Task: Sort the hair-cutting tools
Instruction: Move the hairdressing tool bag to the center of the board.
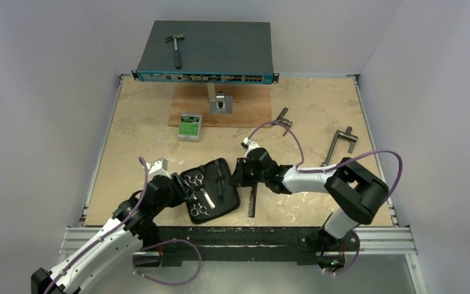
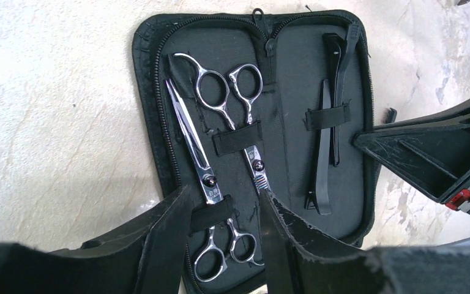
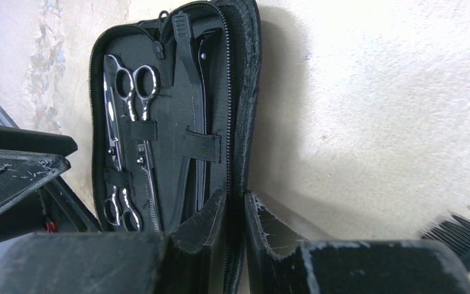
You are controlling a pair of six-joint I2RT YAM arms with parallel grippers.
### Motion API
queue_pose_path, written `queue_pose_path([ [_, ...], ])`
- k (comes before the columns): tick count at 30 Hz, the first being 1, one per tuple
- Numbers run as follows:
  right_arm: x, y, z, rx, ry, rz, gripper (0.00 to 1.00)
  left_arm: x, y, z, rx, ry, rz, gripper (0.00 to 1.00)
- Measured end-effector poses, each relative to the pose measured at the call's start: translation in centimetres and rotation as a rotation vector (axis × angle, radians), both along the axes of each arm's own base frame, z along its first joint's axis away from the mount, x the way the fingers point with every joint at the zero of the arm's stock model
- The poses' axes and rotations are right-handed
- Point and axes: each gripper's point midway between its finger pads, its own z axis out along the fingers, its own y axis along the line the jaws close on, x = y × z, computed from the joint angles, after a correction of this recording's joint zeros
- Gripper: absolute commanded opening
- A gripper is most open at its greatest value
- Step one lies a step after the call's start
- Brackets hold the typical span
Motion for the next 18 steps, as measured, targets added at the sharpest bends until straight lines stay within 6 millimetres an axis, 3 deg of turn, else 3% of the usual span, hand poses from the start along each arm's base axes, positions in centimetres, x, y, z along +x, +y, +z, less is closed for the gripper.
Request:
queue_pose_path([
  [3, 0.0, 0.7, -0.4, 0.013, 0.007, 0.009, 0.19, -0.2, 0.4, -0.2, 0.014, 0.005, 0.009, 0.44],
  [9, 0.5, 1.6, 0.1, 0.009, 0.001, 0.028, 0.5, -0.5, 1.1, -0.8, 0.047, 0.023, 0.025, 0.44],
  [13, 0.6, 0.6, 2.1, -0.028, -0.037, 0.017, 0.55, -0.5, 1.4, -0.8, 0.059, 0.025, 0.035, 0.44],
  [18, 1.2, -2.8, 4.7, -0.106, -0.107, -0.087, 0.55, -0.2, 1.5, -0.3, 0.059, 0.012, 0.042, 0.44],
])
